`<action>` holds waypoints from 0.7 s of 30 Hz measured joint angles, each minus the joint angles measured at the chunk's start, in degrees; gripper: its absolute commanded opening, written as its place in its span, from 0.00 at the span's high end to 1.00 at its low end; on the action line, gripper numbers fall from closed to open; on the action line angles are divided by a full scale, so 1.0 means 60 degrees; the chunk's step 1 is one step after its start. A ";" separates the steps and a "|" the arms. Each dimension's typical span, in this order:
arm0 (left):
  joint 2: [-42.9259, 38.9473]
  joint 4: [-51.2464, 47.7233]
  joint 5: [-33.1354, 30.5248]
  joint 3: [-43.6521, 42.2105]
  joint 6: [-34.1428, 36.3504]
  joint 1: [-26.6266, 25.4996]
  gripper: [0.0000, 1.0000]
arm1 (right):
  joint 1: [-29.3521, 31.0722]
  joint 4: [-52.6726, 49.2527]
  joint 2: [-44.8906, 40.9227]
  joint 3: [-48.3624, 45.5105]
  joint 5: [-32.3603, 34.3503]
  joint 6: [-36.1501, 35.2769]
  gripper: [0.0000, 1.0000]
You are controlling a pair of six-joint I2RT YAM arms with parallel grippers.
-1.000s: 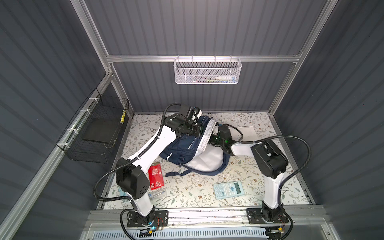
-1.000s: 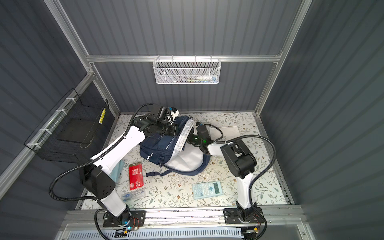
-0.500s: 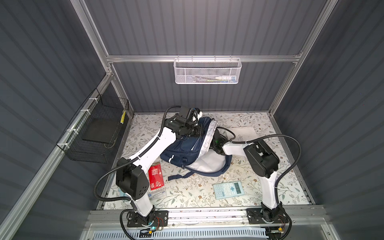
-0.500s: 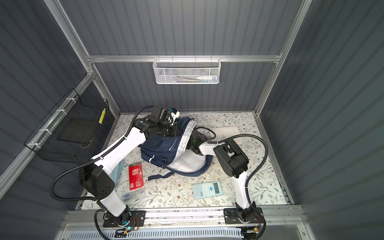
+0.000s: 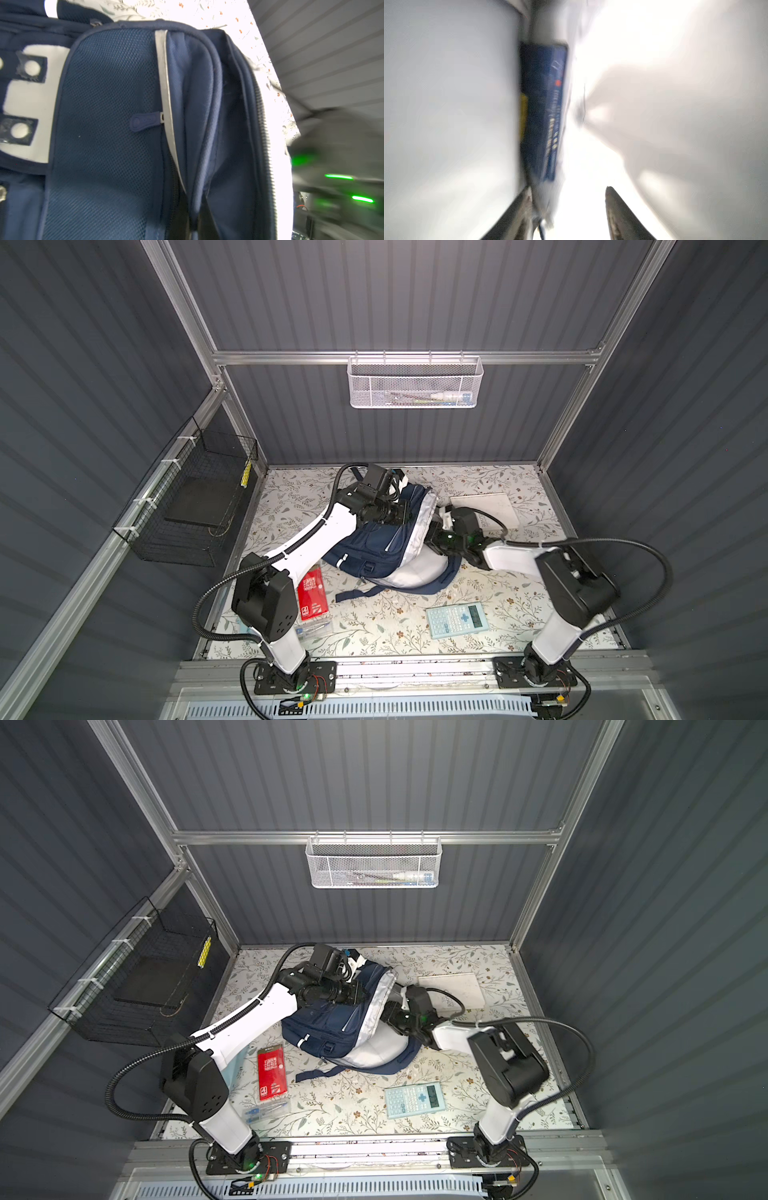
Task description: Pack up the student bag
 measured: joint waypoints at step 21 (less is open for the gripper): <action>0.4084 0.1603 -0.0036 0.4605 0.1005 -0.0565 0.00 | -0.4878 -0.2885 -0.2659 -0.1555 0.1985 -0.2157 0.10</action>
